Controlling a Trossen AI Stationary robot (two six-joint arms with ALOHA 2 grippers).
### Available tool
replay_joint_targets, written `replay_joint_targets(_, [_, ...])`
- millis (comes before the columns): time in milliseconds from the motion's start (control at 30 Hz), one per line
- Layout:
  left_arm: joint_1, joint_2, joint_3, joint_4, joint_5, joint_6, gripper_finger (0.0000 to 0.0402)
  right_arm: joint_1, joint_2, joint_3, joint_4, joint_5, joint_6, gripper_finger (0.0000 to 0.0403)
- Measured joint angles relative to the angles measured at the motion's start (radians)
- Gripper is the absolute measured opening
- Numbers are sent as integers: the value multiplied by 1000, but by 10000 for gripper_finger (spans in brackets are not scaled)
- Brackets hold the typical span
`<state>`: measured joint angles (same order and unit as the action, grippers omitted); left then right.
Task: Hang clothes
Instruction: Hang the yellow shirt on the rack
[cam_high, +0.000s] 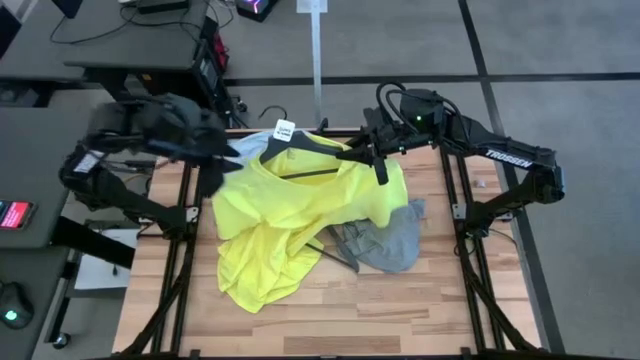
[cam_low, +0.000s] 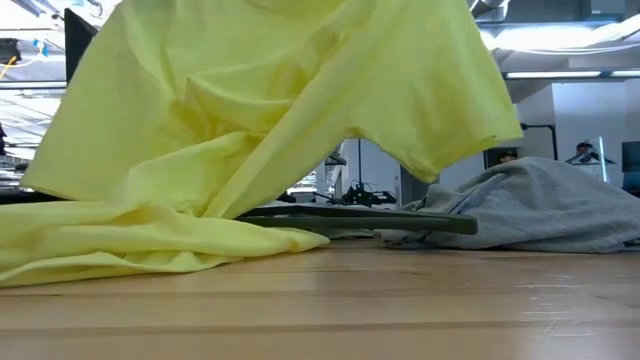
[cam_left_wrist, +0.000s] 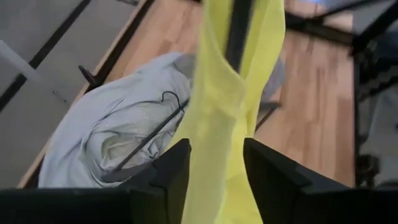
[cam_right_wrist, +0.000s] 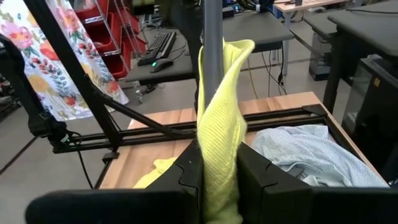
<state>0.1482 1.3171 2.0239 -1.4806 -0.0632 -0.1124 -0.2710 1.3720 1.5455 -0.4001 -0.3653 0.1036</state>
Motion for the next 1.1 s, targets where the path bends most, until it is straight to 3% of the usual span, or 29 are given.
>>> replay_joint_targets(233, [0, 89, 2, 60, 39, 132, 155, 10, 0, 0, 32, -1, 2, 36])
replay_joint_targets(433, [7, 185, 3, 73, -83, 219, 156, 6, -2, -2, 29, -2, 32, 36])
replay_joint_targets(567, [22, 214, 5, 71, -91, 236, 151, 2, -4, -2, -9, 2, 52, 36])
replay_joint_targets(800, [21, 185, 23, 93, -69, 263, 148, -6, 3, -1, -16, 20, 76, 36])
replay_joint_targets(1100, [34, 44, 30, 98, -73, 233, 147, -13, 4, 0, -22, 30, 99, 36])
